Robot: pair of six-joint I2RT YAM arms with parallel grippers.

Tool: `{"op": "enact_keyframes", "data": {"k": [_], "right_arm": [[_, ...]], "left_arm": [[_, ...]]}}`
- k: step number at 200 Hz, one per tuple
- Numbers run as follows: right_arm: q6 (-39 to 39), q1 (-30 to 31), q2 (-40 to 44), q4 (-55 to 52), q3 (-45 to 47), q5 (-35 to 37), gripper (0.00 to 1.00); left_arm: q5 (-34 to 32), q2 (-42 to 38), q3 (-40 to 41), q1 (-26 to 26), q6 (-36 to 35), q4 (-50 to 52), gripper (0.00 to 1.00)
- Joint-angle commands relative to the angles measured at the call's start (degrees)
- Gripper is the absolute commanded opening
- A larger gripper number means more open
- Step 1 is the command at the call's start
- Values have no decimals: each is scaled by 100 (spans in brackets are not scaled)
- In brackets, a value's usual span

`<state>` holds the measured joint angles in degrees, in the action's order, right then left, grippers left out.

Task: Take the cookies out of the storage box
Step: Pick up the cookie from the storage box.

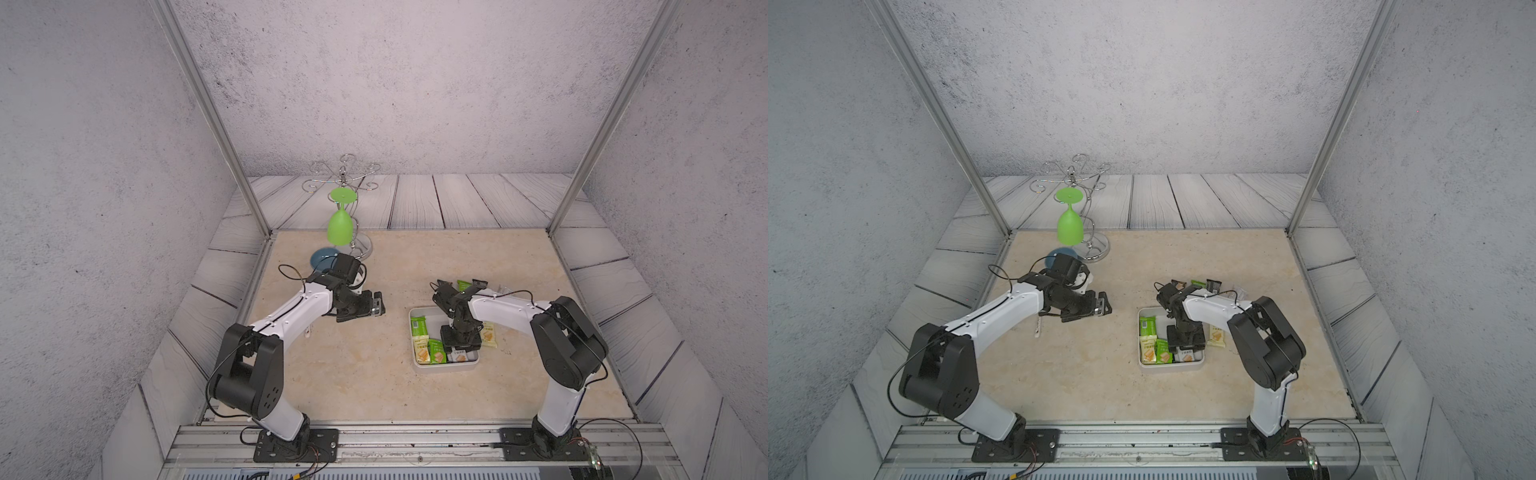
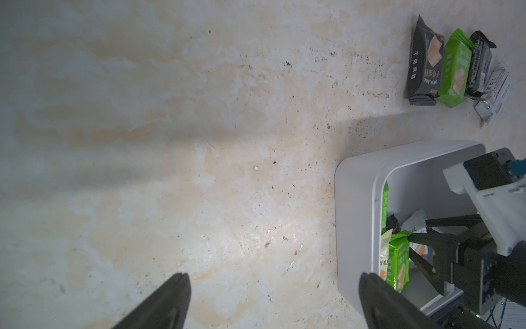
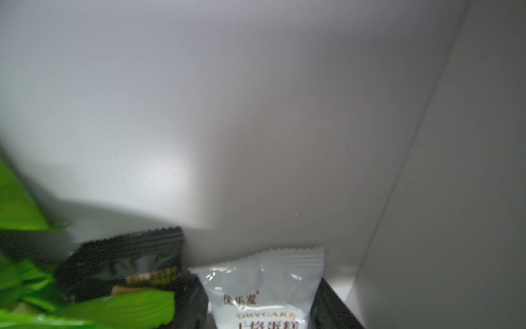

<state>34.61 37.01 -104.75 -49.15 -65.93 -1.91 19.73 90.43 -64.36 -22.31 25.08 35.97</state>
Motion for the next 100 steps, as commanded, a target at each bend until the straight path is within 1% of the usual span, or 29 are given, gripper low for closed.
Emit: {"op": "enact_keyframes", "data": {"k": [1,33,61,100], "right_arm": [[130,-1,-202,-43,1,200,60],[126,-1,-225,-33,-23,242,56],[136,-1,-162,-75,-59,332,48],[132,-1,-39,-226,-250,440,48]], "left_arm": [[-30,-79,22,-20,-94,84,98],[-54,-88,46,-20,-109,86,99],[-54,-109,48,-19,-114,86,98],[-41,-124,60,-20,-117,77,98]]}}
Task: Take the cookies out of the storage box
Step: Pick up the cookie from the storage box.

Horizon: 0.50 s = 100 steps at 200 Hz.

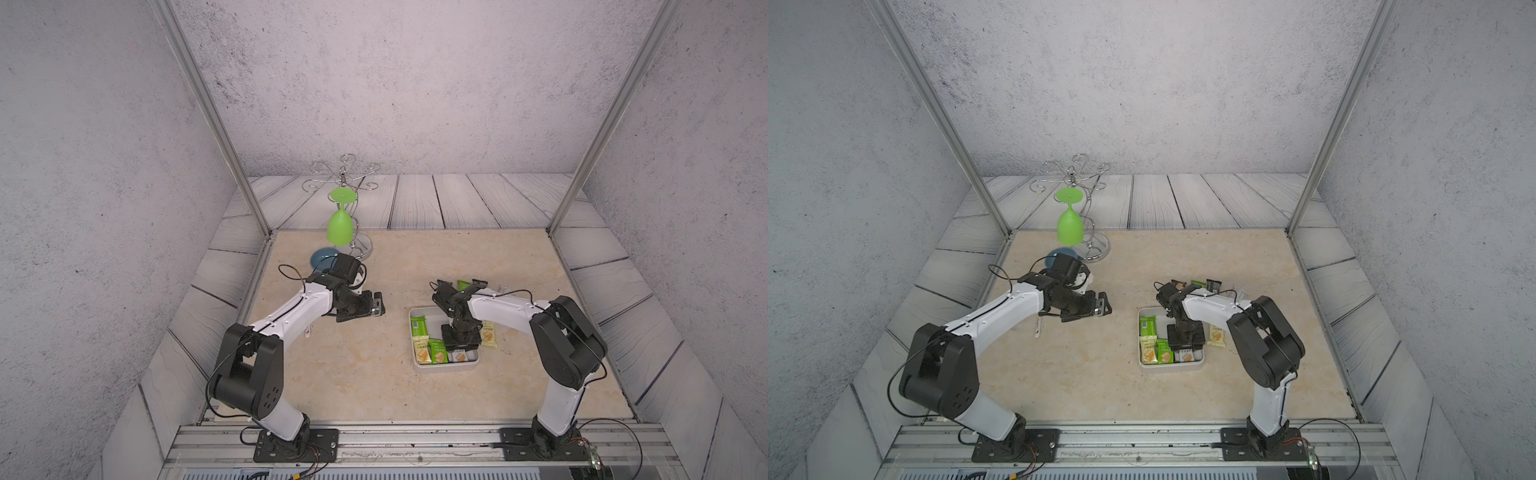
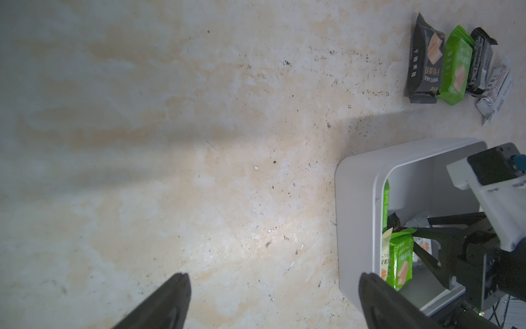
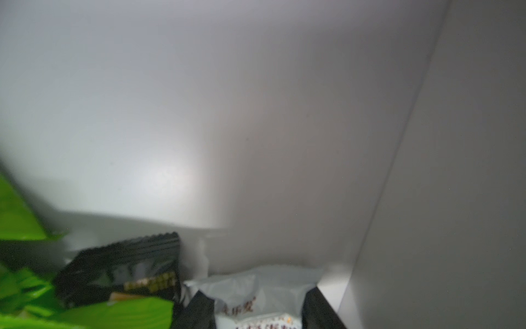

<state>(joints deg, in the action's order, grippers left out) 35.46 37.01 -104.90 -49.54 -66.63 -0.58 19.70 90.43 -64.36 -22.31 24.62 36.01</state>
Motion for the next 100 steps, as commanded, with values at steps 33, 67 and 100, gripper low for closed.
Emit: {"op": "enact_keyframes", "data": {"k": [33,67,100], "right_arm": [[-1,-6,22,-345,-396,427,48],[-61,-1,49,-465,-629,521,47],[-104,-1,49,-532,-848,620,45]], "left_arm": [[-38,-139,65,-19,-66,64,98],[-44,-158,78,-19,-63,64,98],[-42,-176,89,-19,-71,69,99]]}}
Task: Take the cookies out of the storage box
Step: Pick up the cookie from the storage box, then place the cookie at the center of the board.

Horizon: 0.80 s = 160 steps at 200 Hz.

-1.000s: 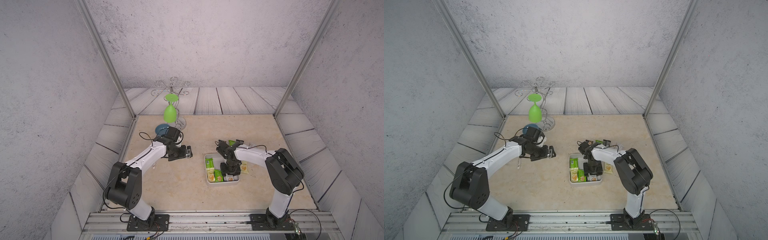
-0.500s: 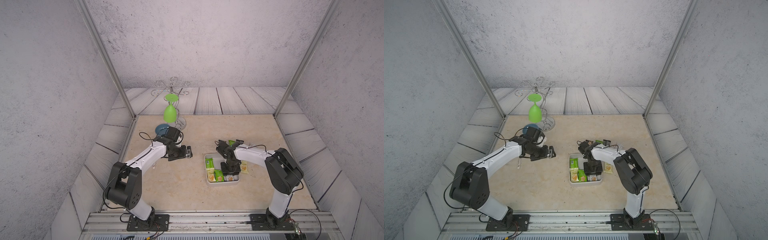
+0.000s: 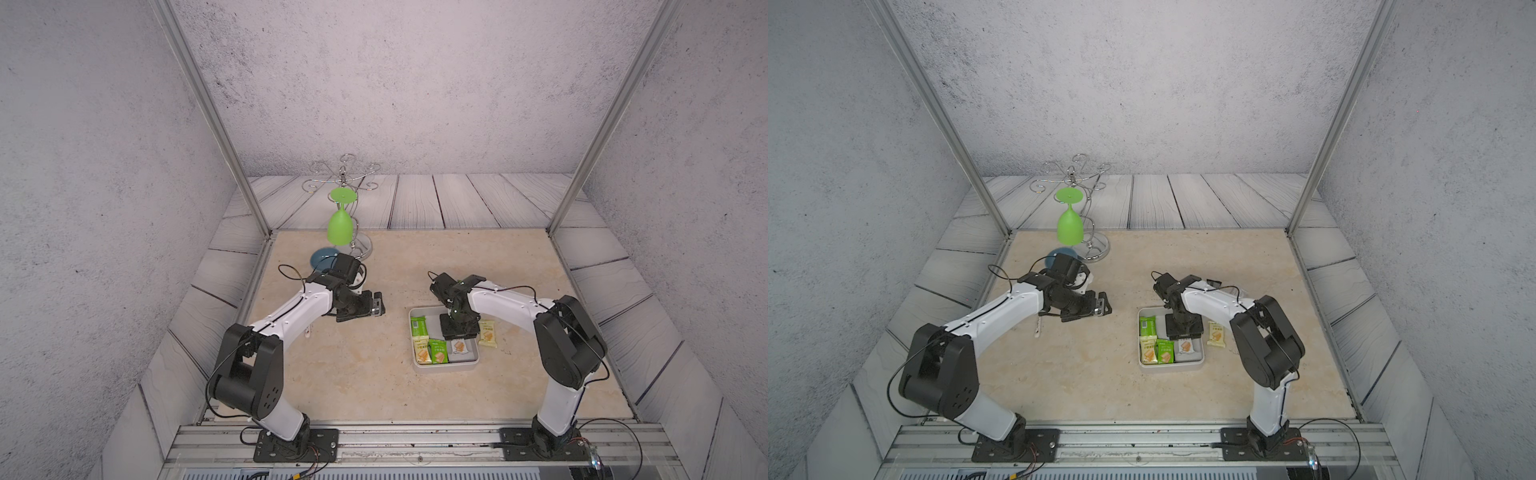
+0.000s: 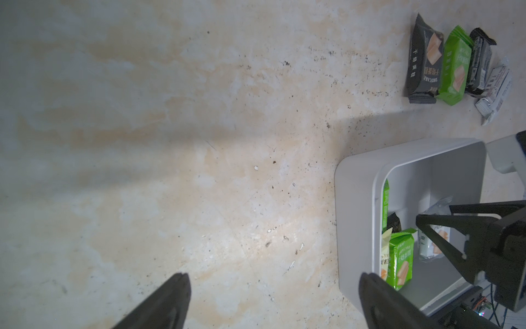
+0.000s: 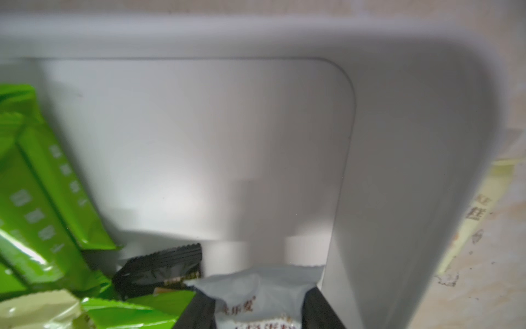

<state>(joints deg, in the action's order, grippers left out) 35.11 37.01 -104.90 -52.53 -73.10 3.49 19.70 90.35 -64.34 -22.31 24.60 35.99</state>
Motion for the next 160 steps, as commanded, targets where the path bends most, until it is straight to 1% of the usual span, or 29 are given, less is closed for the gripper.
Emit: {"op": "enact_keyframes", "data": {"k": [1,37,73,98,131,160], "right_arm": [[-72,-1,49,-232,-212,218,45],[-166,-6,22,-348,-491,301,44],[-283,-8,1,-605,-1045,404,44],[-394,-53,-34,-776,-1456,653,44],[-629,-317,-68,-882,-1814,1048,43],[-773,-780,9,-851,-1805,1207,43]], "left_arm": [[-44,-167,87,-19,-69,69,98],[-43,-179,82,-19,-65,75,99],[-43,-175,53,-24,-68,90,98],[-38,-166,35,-20,-60,110,98],[-39,-163,14,-19,-41,137,98],[-55,-153,-24,-19,-40,187,98]]}}
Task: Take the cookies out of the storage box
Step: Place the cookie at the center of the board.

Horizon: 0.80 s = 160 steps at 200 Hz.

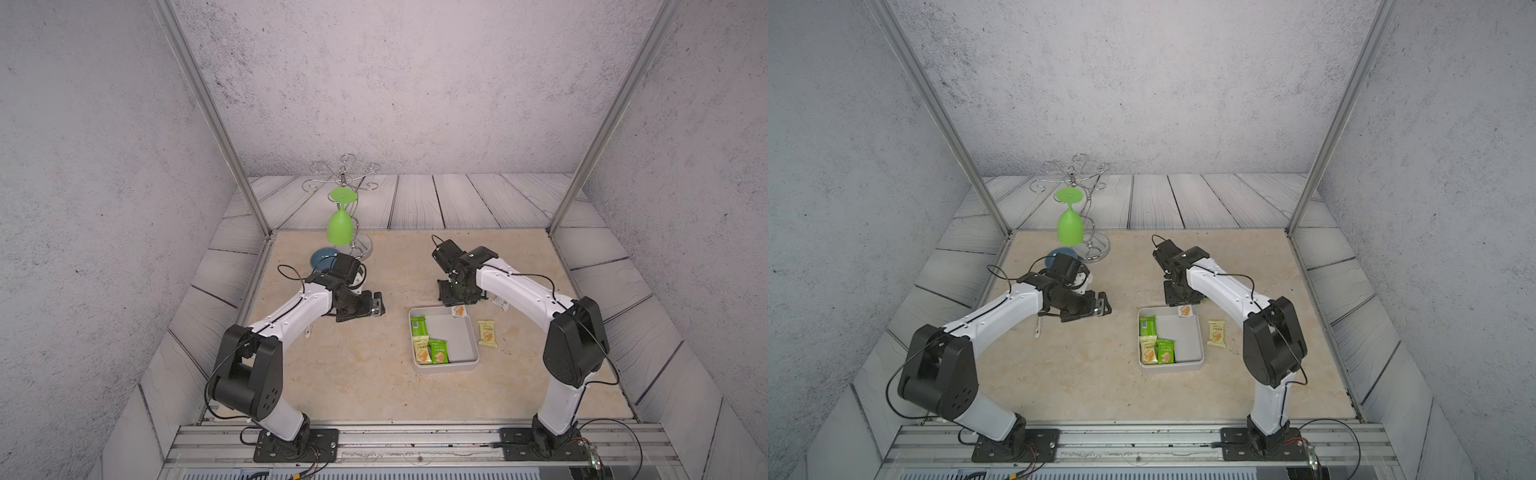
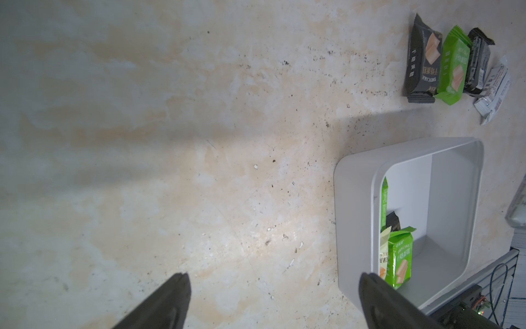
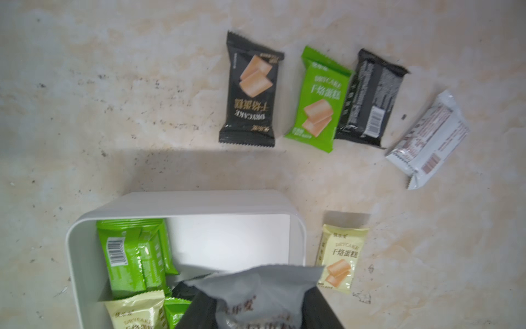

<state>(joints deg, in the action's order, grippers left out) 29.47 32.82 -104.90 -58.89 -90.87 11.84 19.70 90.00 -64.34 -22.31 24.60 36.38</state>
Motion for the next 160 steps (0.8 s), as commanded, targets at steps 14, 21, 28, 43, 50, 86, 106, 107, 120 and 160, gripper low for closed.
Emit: {"op": "enact_keyframes", "data": {"k": [14,21,28,43,50,86,106,107,120,160], "right_arm": [[-261,-631,107,-107,133,357,43],[-290,-775,157,-62,242,350,43],[-315,-916,204,-10,356,338,43],[-379,-1196,292,108,626,320,42],[-396,-1306,329,160,777,319,42],[-425,-1697,578,507,1581,321,41],[-414,-1792,637,680,1961,248,41],[-415,-1798,642,688,1982,244,41],[-399,-1818,657,792,2183,223,41],[-372,-1949,582,1127,2595,146,41]], "left_arm": [[-71,-114,-43,-20,-34,163,98],[-81,-114,-53,-20,-29,167,98],[-81,-115,-59,-19,-22,168,99],[-81,-110,-70,-19,7,169,98],[-81,-97,-86,-22,10,171,98],[-54,-44,-176,-24,10,229,98],[-68,-27,-233,-19,10,261,98],[-65,-27,-231,-24,10,263,98],[-70,-11,-262,-20,10,283,98],[-48,48,-375,-28,54,385,98]]}}
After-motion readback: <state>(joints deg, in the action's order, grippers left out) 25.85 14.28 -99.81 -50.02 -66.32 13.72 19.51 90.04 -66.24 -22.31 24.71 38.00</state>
